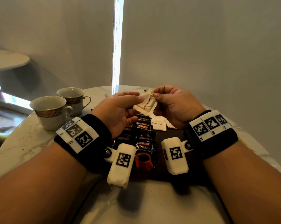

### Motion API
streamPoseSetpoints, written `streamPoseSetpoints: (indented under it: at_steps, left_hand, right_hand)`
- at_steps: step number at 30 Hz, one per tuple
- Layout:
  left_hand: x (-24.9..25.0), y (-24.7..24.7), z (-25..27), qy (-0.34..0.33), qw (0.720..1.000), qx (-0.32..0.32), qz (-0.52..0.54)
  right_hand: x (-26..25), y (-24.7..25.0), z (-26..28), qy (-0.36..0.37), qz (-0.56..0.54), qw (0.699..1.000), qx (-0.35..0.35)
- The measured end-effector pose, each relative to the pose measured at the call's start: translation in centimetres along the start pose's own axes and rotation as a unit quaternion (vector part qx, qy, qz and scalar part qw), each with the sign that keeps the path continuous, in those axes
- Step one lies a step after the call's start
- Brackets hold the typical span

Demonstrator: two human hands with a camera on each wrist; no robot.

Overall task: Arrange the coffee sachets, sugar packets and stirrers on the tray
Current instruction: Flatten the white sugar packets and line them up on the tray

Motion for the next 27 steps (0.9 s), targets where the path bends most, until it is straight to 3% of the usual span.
streamPoseSetpoints:
  at_steps: [3,7,11,20,27]
  left_hand:
    - [-0.2,-0.1,0.0,0.002,0.999,-0.029,-0.019]
    - [-0.2,0.1,-0.3,-0.020,1.000,0.005,-0.009]
    - [-0.1,0.3,-0.5,-0.037,0.999,0.014,0.000]
    - [-0.3,0.5,-0.7,-0.031,0.997,0.058,-0.025]
    - [-0.3,0.7,-1.0,-0.028,0.997,0.057,-0.046]
  right_hand:
    - [-0.1,-0.2,0.3,0.008,-0.009,1.000,-0.016]
    - [0.0,-0.2,0.3,0.013,-0.010,1.000,-0.006]
    - [0.2,-0.2,0.7,-0.002,0.039,0.997,-0.065]
    - [0.0,-0.1,0.9,-0.013,-0.009,0.999,-0.039]
    - [-0.1,-0.1,0.5,-0.007,-0.035,0.999,-0.021]
Point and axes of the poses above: each hand's wrist, its own z-axis away from the middle knuckle, its own y-axis out of the back of the hand, x = y × z, the point moved 2 cm from there along -z, towards the middle knuckle, and after that the axes turned 10 degrees about x, right-handed, at the moved point
